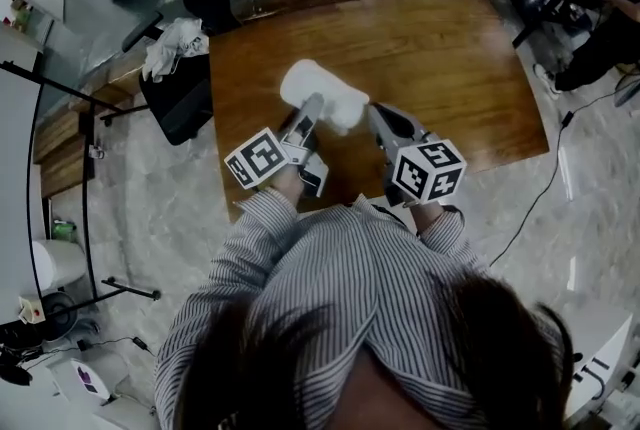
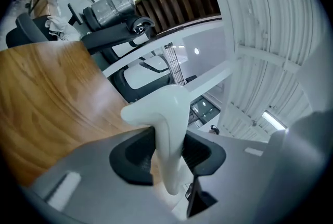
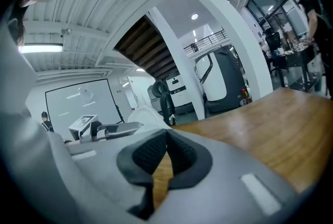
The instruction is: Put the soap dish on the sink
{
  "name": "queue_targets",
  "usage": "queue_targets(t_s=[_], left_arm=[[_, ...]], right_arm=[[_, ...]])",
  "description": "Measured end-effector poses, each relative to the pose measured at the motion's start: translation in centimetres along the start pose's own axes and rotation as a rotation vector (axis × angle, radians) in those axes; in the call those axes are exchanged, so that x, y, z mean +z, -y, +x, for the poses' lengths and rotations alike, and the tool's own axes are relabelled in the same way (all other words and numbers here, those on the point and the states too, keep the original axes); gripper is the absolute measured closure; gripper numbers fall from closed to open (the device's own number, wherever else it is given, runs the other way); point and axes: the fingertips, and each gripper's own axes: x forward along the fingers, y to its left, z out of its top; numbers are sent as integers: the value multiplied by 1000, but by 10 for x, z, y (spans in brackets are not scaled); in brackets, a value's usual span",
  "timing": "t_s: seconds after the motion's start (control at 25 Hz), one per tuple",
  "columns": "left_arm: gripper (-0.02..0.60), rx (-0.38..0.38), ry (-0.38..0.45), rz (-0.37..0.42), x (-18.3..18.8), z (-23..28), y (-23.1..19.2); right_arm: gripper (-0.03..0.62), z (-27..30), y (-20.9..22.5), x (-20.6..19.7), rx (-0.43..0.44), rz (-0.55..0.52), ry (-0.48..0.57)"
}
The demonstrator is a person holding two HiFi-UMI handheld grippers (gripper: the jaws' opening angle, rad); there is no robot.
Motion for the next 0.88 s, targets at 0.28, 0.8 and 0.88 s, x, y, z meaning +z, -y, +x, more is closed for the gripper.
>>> queue_targets(t_s=[0.28, 0.8, 0.88], left_arm=[[437, 53, 6, -106, -3, 15, -36], [437, 149, 129, -200, 43, 39, -89], [437, 187, 129, -211, 43, 42, -104]], right_arm=[[592, 26, 13, -8, 35, 34, -71], [592, 99, 54, -6, 80, -73, -260], [592, 111, 58, -13, 90, -68, -293]])
